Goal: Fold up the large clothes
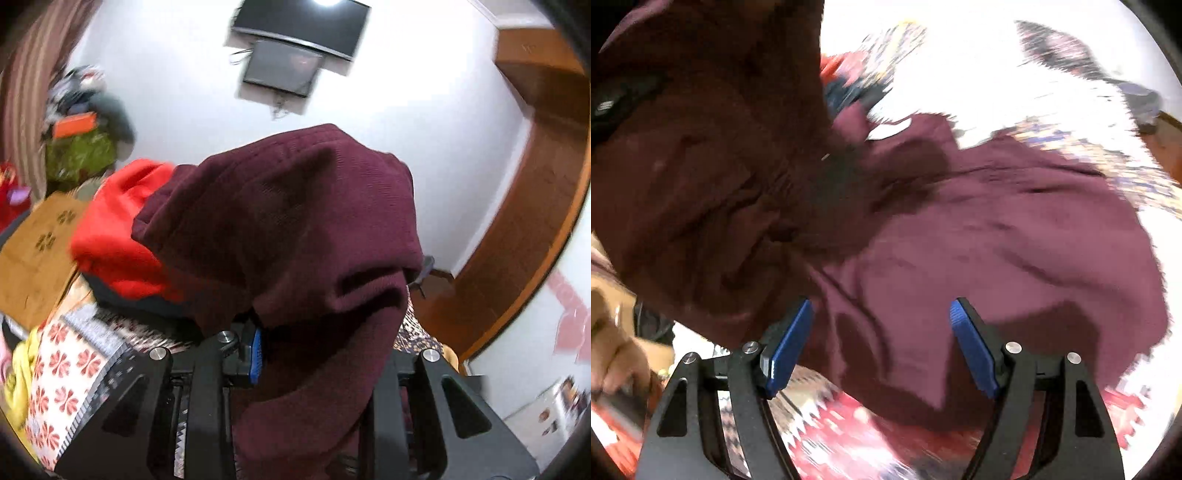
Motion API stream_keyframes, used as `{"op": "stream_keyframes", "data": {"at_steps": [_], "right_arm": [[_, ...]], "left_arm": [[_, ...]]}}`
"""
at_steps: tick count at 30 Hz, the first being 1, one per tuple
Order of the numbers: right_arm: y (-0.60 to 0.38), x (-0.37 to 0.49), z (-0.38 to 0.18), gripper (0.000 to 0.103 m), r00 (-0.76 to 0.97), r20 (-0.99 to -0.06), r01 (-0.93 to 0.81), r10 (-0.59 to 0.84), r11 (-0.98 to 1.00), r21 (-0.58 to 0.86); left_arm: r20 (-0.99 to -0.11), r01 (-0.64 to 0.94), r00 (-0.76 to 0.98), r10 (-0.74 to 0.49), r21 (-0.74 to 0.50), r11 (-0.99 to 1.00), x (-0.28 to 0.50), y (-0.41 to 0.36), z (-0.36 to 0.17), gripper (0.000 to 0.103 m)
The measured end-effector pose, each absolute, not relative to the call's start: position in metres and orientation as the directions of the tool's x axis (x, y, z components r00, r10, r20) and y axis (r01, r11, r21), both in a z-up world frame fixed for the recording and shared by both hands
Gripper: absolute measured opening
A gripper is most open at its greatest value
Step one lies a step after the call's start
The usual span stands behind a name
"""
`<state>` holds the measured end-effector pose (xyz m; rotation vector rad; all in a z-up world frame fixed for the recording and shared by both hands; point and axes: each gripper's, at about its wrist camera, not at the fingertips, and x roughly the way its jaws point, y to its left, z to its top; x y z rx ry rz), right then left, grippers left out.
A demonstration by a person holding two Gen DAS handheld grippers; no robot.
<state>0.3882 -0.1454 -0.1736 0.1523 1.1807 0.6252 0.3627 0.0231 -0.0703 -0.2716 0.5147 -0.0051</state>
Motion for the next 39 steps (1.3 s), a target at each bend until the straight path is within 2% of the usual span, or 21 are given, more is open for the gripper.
{"op": "stream_keyframes", "data": {"at_steps": [4,8,12,14,17,19,20,25,30,32,35,39], "right_arm": [[-0.223,0.373,-0.160,0.074,0.350,-0.805,-0.243,0.479,0.877,0.416],[-0.277,0.365,-0.153,0.074,0.433,-0.819,-0.122,0.378,0.924,0.362],[-0.317,0.353,-0.154,0.074,0.450,-0.821,-0.029,0.352,0.924,0.381],[-0.327,0.346,-0.153,0.074,0.458,-0.819,-0.004,0.345,0.923,0.386],[-0.332,0.334,-0.148,0.074,0.472,-0.814,-0.001,0.339,0.924,0.383],[-0.328,0.333,-0.143,0.074,0.479,-0.808,-0.013,0.344,0.923,0.385],[-0.329,0.334,-0.143,0.074,0.482,-0.805,-0.017,0.345,0.922,0.386],[-0.320,0.317,-0.118,0.074,0.516,-0.773,-0.088,0.369,0.920,0.381],[-0.290,0.325,-0.099,0.074,0.541,-0.747,-0.186,0.386,0.921,0.341],[-0.276,0.331,-0.094,0.074,0.548,-0.738,-0.222,0.394,0.919,0.325],[-0.252,0.341,-0.088,0.074,0.552,-0.737,-0.267,0.390,0.920,0.287],[-0.224,0.358,-0.089,0.074,0.529,-0.741,-0.332,0.414,0.904,0.269]], "left_arm": [[-0.522,0.045,0.847,-0.099,-0.114,0.992,0.383,-0.056,-0.075,0.026],[-0.632,0.185,0.766,-0.120,0.038,0.982,0.393,-0.133,-0.118,0.029],[-0.795,0.306,0.569,-0.209,-0.031,0.951,0.395,-0.161,-0.176,0.037],[-0.828,0.322,0.510,-0.234,-0.068,0.944,0.391,-0.163,-0.192,0.043],[-0.819,0.333,0.522,-0.240,-0.064,0.941,0.379,-0.159,-0.190,0.051],[-0.811,0.375,0.498,-0.308,-0.119,0.919,0.370,-0.153,-0.185,0.068],[-0.809,0.394,0.478,-0.342,-0.151,0.907,0.365,-0.150,-0.180,0.071],[-0.801,0.419,0.473,-0.367,-0.162,0.893,0.343,-0.132,-0.161,0.072],[-0.766,0.354,0.549,-0.335,-0.150,0.923,0.336,-0.095,-0.138,0.072],[-0.748,0.320,0.588,-0.308,-0.134,0.938,0.335,-0.076,-0.131,0.073],[-0.729,0.242,0.645,-0.227,-0.087,0.966,0.339,-0.046,-0.126,0.082],[-0.737,0.153,0.660,-0.147,-0.059,0.986,0.348,-0.016,-0.138,0.082]]}}
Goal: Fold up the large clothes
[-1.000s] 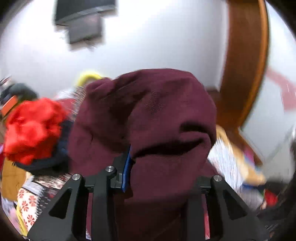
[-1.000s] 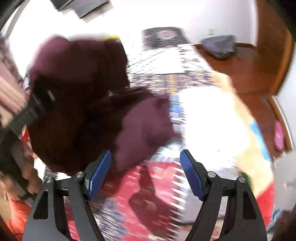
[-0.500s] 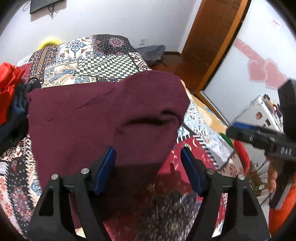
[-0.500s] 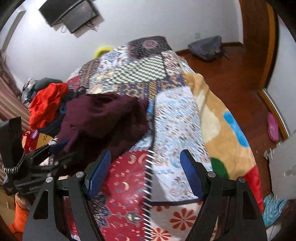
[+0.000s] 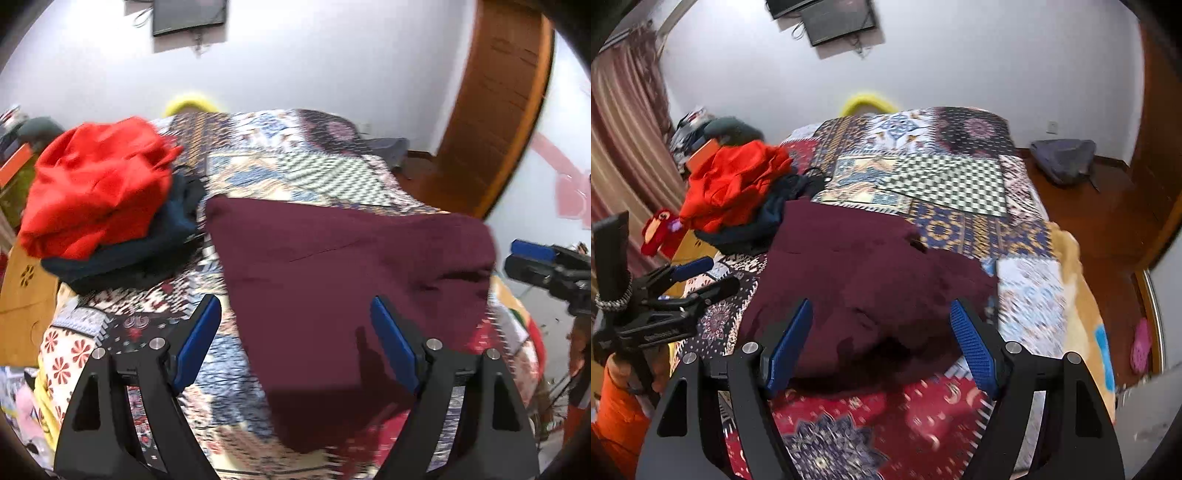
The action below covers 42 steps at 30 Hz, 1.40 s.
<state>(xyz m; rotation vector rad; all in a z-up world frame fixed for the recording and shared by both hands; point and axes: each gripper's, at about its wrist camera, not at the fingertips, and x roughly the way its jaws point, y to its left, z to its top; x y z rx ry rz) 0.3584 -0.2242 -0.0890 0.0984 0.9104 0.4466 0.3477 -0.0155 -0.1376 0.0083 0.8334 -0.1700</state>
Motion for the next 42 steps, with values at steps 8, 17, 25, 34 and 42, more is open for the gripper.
{"op": "stream_keyframes", "data": {"at_steps": [8,17,25,34,42], "right_arm": [[-0.224,0.381,-0.124,0.074,0.500,-0.815,-0.274,0.293,0.946,0.172],[-0.269,0.384,-0.180,0.081,0.404,-0.869,-0.219,0.286,0.953,0.211],[-0.259,0.374,-0.159,0.082,0.410,-0.882,-0.226,0.233,0.963,0.149],[-0.266,0.360,-0.119,0.084,0.478,-0.831,-0.255,0.285,0.950,0.179],[-0.257,0.387,-0.127,0.084,0.450,-0.826,-0.248,0.340,0.936,0.250]], "left_arm": [[-0.829,0.201,0.542,-0.137,-0.031,0.979,0.341,-0.011,-0.205,0.085],[-0.872,0.199,0.478,-0.105,-0.009,0.980,0.318,-0.005,-0.243,0.093],[-0.865,0.174,0.499,-0.048,0.045,0.984,0.301,0.002,-0.226,0.092],[-0.779,0.153,0.627,-0.020,0.098,0.983,0.300,0.003,-0.167,0.092],[-0.777,0.074,0.626,-0.067,-0.026,0.997,0.353,0.014,-0.157,0.092]]}}
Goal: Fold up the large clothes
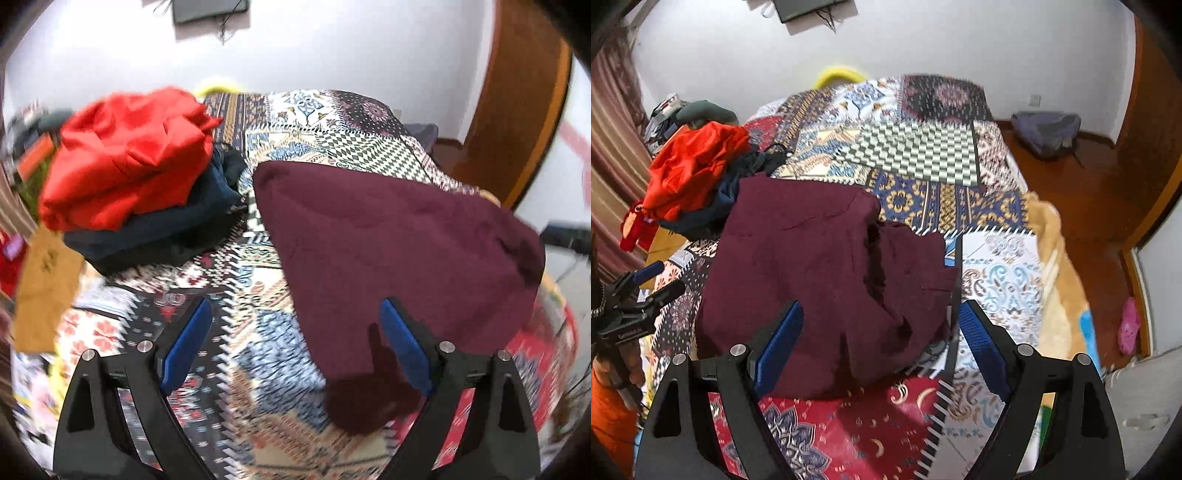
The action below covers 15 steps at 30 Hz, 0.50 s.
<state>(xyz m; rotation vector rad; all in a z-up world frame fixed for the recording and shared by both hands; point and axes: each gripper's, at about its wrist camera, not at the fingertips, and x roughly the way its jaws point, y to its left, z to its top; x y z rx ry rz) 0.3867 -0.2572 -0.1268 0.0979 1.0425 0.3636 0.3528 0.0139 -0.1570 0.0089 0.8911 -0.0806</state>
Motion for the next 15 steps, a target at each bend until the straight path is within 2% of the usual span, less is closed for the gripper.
{"op": "stream_keyframes", "data": {"at_steps": [6,12,15], "right_arm": [[-0.267,0.415,-0.171,0.084,0.344,-0.865,-0.157,0.364,0.931,0.329],[-0.285,0.434,-0.201,0.088,0.231,-0.819,-0.070,0.526,0.848,0.525],[-0.282,0.439,-0.207,0.090,0.208,-0.805,-0.065,0.555,0.829,0.555]], "left_arm": [[-0.825,0.053,0.530,-0.197,-0.200,0.978,0.392,0.014,-0.190,0.092],[-0.832,0.076,0.454,-0.320,-0.321,0.944,0.415,0.009,-0.215,0.092],[-0.831,0.083,0.424,-0.360,-0.360,0.929,0.428,0.006,-0.224,0.095]]}}
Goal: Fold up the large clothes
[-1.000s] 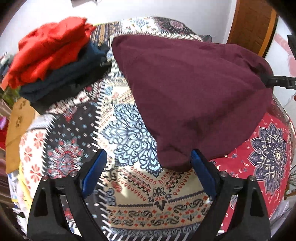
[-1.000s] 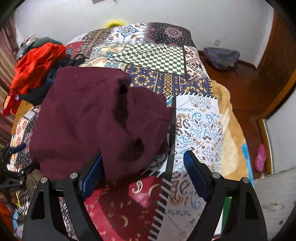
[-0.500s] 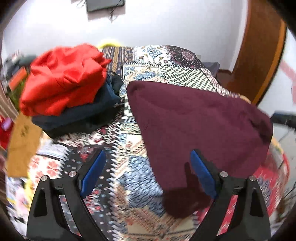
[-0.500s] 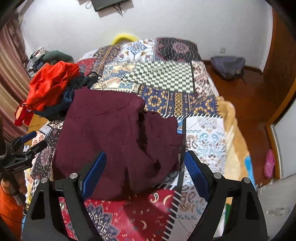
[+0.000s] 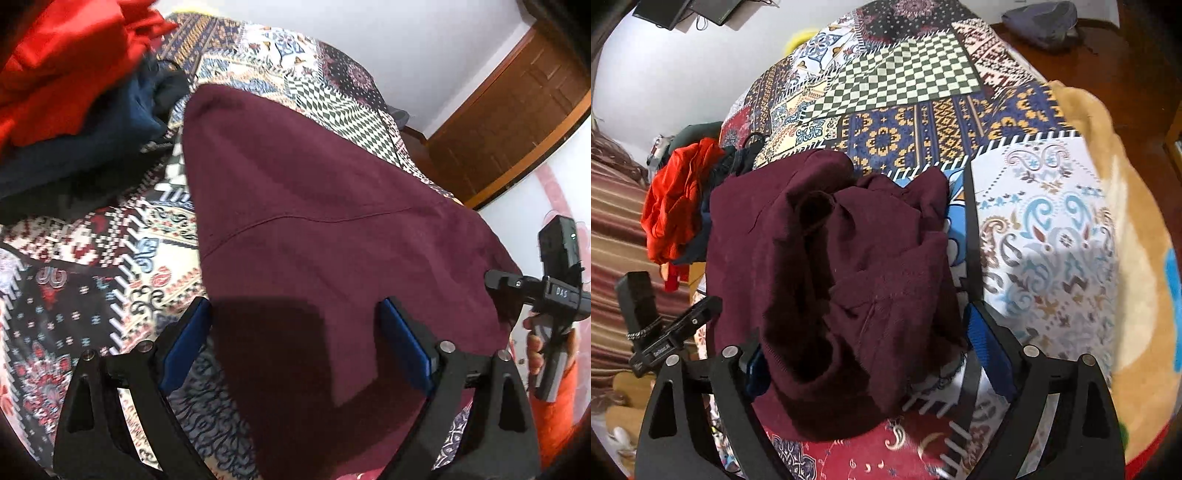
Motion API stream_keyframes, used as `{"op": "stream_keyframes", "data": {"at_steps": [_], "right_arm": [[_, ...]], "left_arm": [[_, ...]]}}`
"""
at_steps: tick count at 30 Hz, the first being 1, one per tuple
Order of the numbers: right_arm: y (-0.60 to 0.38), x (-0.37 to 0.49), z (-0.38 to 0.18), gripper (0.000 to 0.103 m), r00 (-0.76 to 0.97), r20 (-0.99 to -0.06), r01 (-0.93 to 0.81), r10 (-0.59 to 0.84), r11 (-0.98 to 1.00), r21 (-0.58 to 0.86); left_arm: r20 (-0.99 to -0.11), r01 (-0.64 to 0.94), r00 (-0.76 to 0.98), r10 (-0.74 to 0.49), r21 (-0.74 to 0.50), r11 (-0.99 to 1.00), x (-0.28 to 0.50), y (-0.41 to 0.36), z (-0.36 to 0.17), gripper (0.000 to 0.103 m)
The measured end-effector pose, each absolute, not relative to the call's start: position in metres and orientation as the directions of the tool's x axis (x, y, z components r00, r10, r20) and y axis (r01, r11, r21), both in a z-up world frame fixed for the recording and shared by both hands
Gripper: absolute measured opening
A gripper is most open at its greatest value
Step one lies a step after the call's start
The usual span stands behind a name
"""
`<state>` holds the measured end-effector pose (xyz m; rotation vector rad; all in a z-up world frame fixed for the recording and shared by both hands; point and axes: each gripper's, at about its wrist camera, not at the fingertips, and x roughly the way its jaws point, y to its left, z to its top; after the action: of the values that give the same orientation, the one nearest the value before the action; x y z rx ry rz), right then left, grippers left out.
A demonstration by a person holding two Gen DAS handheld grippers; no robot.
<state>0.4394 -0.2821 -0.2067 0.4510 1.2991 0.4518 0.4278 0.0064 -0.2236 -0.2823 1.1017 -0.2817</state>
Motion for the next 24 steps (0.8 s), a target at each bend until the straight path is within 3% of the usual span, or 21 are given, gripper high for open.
{"op": "stream_keyframes", "data": {"at_steps": [9,18,20,24], "right_arm": [[-0.271,0.454,-0.211,0.096,0.197,-0.771,-0.077,0.605,0.794,0.603],[-0.271,0.451,-0.208,0.090,0.247,-0.775,-0.093,0.582,0.810,0.579],[-0.270,0.449,-0.206,0.085,0.255,-0.774,-0.102,0.579,0.812,0.574],[-0.269,0.445,-0.199,0.069,0.259,-0.778,-0.121,0.572,0.819,0.561]], "left_arm": [[-0.787,-0.021,0.333,-0.519,-0.556,0.831,0.461,0.025,-0.256,0.099],[-0.774,-0.015,0.304,-0.556,-0.587,0.809,0.475,0.019,-0.261,0.099],[-0.771,-0.004,0.309,-0.557,-0.586,0.810,0.471,0.017,-0.258,0.095],[-0.766,0.010,0.312,-0.562,-0.589,0.808,0.459,0.024,-0.249,0.073]]}}
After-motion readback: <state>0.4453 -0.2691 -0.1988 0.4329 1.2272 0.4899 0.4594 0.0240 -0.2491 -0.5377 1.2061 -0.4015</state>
